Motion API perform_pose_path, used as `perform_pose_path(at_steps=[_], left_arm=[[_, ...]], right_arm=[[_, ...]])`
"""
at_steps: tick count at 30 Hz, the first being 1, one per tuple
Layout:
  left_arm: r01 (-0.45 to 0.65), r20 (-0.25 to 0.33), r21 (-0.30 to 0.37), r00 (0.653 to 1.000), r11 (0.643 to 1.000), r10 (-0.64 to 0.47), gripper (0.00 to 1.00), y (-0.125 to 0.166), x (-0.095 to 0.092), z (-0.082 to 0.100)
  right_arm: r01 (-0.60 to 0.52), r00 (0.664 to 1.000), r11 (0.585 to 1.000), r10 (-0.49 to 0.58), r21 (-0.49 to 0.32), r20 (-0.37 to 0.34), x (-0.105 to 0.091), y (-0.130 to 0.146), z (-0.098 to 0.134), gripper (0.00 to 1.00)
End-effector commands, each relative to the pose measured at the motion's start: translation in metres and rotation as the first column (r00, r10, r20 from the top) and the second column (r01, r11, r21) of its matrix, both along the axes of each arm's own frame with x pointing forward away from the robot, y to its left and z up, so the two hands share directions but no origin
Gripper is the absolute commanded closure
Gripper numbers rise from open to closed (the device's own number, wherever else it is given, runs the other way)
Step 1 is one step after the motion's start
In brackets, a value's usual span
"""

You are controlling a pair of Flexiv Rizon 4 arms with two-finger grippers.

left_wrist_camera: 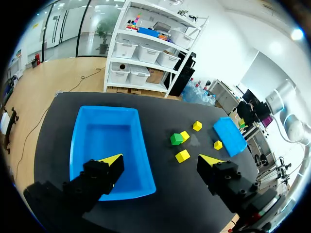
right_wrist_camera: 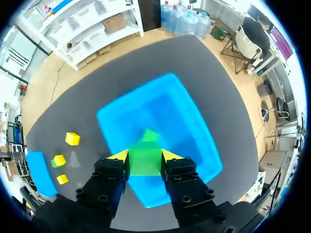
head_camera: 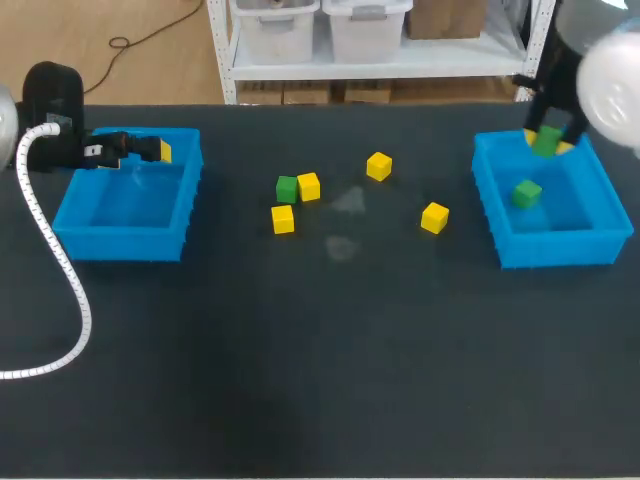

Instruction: Put the green cubes in the right bin and the yellow cubes in the left bin.

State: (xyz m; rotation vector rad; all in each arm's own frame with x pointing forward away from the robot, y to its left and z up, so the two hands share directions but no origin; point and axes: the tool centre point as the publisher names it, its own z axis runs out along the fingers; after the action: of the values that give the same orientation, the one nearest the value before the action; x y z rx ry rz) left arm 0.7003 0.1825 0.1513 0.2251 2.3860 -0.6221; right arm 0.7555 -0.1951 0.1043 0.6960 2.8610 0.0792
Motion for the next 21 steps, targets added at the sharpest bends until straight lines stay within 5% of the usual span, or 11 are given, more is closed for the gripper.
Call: perform_pose_path(at_steps=[1,6,11,16,21], left_arm=[[0.006,0.007,-0.010,1.000,1.000,-0.006,0.00,0.002,0.000,-0.002],[0.006,0.007,-0.010,1.000,1.000,-0.006,0.00,0.002,0.000,-0.002],[0.006,0.007,-0.010,1.000,1.000,-0.006,0.00,0.002,0.000,-0.002],[0.006,0.007,-0.010,1.000,1.000,-0.006,0.00,0.002,0.000,-0.002],[0.006,0.007,-0.010,1.000,1.000,-0.006,0.00,0.002,0.000,-0.002]], right_arm=[[0.010,0.991,0.999,-0.003,-0.048,0.134,-0.013,-0.018,-0.010,0.00],[-0.007,0.991,0.999,0.014,-0.054,0.131,-0.007,-0.015,-0.010,0.00],[-0.147,0.972,0.985,0.160,-0.088,0.170,0.011,0.011,0.012,0.00],[-0.310,0.919,0.946,0.324,-0.096,0.224,0.039,0.072,0.040,0.00],[-0.509,0.819,0.853,0.520,-0.111,0.241,0.058,0.155,0.057,0.00]])
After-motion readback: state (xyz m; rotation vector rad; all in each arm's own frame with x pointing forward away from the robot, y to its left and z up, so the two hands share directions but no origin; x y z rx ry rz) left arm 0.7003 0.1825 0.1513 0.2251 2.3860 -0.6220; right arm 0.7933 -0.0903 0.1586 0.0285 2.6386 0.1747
